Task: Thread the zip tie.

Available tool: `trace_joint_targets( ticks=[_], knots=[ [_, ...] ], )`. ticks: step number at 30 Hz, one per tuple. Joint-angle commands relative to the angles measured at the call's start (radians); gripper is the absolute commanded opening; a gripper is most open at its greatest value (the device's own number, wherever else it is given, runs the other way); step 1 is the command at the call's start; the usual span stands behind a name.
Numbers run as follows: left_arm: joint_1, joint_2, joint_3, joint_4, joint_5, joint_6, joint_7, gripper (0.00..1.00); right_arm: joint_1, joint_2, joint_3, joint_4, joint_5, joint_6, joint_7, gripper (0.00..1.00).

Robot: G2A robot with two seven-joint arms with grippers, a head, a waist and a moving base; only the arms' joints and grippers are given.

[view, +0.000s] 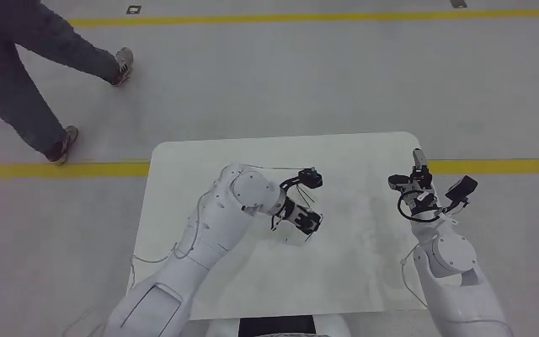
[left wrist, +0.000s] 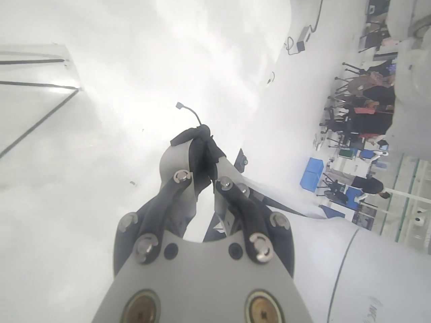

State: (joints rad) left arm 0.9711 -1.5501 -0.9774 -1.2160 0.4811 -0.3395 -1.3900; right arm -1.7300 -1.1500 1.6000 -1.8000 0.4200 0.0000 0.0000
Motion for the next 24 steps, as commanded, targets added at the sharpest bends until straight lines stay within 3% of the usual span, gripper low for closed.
trace_joint_targets(
  ticks=[1, 7, 10, 19, 21, 24],
  knots=[
    [-0.007, 0.036, 0.016, -0.014, -0.078, -0.001, 0.0, 0.0, 0.0, 0.0, 0.0, 0.0, 0.0, 0.0, 0.0, 1.0],
    [-0.041, 0.13, 0.083, -0.034, -0.234, -0.001, 0.0, 0.0, 0.0, 0.0, 0.0, 0.0, 0.0, 0.0, 0.0, 1.0],
    [-0.059, 0.162, 0.121, -0.037, -0.293, -0.001, 0.0, 0.0, 0.0, 0.0, 0.0, 0.0, 0.0, 0.0, 0.0, 1.0],
    [-0.059, 0.162, 0.121, -0.037, -0.293, -0.001, 0.0, 0.0, 0.0, 0.0, 0.0, 0.0, 0.0, 0.0, 0.0, 1.0],
    [-0.053, 0.167, 0.118, -0.022, -0.285, 0.004, 0.034, 0.0, 0.0, 0.0, 0.0, 0.0, 0.0, 0.0, 0.0, 1.0],
    [-0.053, 0.179, 0.116, -0.036, -0.362, -0.001, 0.0, 0.0, 0.0, 0.0, 0.0, 0.0, 0.0, 0.0, 0.0, 1.0]
  ],
)
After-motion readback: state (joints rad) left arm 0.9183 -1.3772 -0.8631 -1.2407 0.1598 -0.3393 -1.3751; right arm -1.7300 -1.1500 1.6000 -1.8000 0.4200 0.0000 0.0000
